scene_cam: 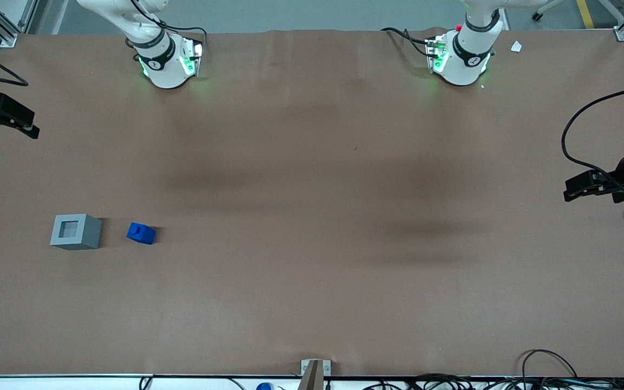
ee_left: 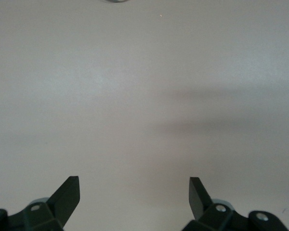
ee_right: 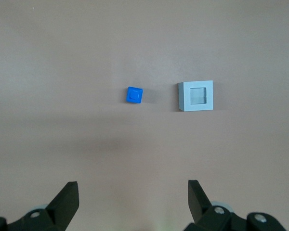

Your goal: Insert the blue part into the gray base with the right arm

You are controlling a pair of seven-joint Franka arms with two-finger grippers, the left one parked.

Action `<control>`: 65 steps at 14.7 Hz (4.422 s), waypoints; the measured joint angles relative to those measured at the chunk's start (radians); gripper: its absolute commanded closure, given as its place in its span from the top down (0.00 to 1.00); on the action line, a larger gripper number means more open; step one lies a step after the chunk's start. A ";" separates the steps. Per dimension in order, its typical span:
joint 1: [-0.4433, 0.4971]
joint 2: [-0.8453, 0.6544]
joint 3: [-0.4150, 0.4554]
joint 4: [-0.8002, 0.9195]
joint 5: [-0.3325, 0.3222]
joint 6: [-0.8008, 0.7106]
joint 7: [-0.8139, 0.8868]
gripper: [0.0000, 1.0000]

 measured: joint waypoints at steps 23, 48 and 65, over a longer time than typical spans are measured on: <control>-0.013 0.219 -0.006 -0.378 0.040 0.551 0.002 1.00; 0.000 0.535 -0.007 -0.386 0.048 0.811 0.232 0.67; -0.030 0.500 -0.010 -0.147 -0.020 0.477 -0.060 0.00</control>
